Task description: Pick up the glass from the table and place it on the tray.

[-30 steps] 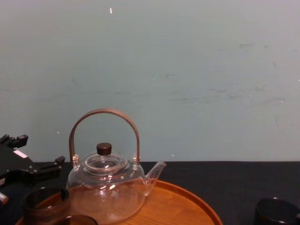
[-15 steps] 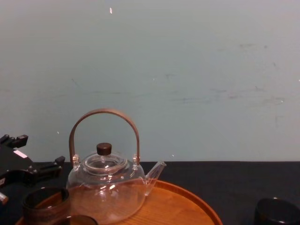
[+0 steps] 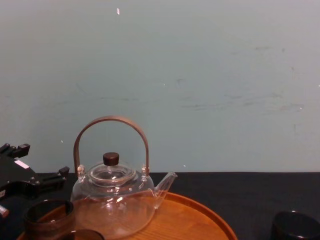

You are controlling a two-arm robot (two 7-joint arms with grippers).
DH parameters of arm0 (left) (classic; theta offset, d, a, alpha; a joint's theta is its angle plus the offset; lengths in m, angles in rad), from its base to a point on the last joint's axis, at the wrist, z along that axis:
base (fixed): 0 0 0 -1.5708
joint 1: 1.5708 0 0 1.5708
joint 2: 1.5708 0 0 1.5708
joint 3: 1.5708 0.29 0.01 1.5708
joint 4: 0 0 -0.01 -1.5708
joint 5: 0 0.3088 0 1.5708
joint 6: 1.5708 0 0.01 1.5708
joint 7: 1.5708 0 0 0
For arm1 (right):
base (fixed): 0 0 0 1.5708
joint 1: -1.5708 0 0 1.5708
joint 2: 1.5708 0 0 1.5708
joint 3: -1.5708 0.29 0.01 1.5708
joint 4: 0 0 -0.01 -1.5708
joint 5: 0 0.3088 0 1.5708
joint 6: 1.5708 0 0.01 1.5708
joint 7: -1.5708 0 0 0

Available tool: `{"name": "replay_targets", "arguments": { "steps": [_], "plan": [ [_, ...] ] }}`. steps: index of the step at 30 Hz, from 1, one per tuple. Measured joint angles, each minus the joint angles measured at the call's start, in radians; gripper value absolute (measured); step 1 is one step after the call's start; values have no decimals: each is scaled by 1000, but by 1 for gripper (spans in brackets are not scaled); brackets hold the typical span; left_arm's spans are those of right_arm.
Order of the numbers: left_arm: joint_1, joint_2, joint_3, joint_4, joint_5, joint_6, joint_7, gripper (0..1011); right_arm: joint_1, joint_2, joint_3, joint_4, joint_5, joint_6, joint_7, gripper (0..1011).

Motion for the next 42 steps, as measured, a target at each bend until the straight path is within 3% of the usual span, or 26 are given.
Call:
{"name": "replay_targets", "arguments": {
  "steps": [24, 42],
  "plan": [
    [0, 0, 0, 0, 0, 0, 0, 1001, 19, -65, 21, 69, -14, 23, 66, 1002],
    [0, 0, 0, 0, 0, 0, 0, 1001, 115, -139, 4, 183, -51, 29, 138, 1002]
  ]
}}
